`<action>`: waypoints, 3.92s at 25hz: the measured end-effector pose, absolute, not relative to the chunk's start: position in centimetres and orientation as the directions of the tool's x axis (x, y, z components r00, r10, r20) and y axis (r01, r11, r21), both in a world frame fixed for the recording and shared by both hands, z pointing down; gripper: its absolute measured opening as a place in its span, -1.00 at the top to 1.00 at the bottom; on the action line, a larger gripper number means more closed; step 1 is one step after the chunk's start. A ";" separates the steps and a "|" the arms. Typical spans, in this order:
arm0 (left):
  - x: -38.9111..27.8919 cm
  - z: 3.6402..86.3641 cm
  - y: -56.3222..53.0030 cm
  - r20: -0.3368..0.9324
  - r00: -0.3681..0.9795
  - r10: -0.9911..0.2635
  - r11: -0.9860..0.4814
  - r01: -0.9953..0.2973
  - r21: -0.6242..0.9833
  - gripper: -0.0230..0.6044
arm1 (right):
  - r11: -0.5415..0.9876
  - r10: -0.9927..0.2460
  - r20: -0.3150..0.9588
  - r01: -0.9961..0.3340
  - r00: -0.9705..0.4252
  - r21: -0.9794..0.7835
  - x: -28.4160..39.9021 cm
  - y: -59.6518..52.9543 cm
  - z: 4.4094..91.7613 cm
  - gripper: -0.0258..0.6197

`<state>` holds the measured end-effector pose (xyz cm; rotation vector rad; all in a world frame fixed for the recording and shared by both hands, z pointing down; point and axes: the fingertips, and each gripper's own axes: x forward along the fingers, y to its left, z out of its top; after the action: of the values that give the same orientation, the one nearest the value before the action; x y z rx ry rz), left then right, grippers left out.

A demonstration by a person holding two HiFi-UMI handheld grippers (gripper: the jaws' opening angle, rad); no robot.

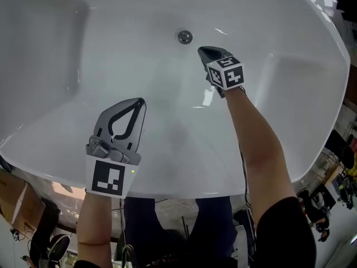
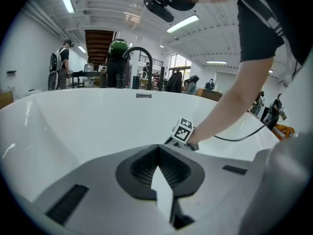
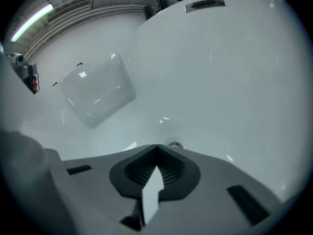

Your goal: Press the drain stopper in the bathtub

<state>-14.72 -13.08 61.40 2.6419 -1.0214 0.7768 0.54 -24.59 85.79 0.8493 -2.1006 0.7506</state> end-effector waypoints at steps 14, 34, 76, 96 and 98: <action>-14.9 66.6 -12.9 0.617 0.577 -0.535 -0.634 -0.757 0.158 0.90 | 0.693 -0.236 0.859 -0.698 -0.455 -0.180 -1.6 -29.0 97.3 0.89; -13.3 69.9 -12.1 0.699 0.596 -0.394 -0.687 -0.696 0.206 0.90 | 0.763 -0.188 0.904 -0.636 -0.384 -0.111 -2.7 -30.8 103.4 0.88; -9.8 50.7 -8.8 0.556 0.601 -0.574 -0.590 -0.774 0.227 0.90 | 0.455 -0.690 0.461 -0.830 -0.558 -0.323 7.0 -15.5 53.5 0.89; -8.0 32.5 -5.5 0.408 0.712 -0.572 -0.720 -0.674 0.166 0.90 | 0.475 -0.802 0.222 -0.817 -0.555 -0.326 7.2 -7.6 30.4 0.89; -8.0 31.3 -4.9 0.394 0.717 -0.576 -0.724 -0.671 0.163 0.90 | 0.492 -0.797 0.203 -0.806 -0.569 -0.329 6.6 -6.7 29.2 0.89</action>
<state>-8.03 -4.93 31.35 2.6289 -0.9795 0.4592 6.60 -6.69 29.24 1.4466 -2.6927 0.6138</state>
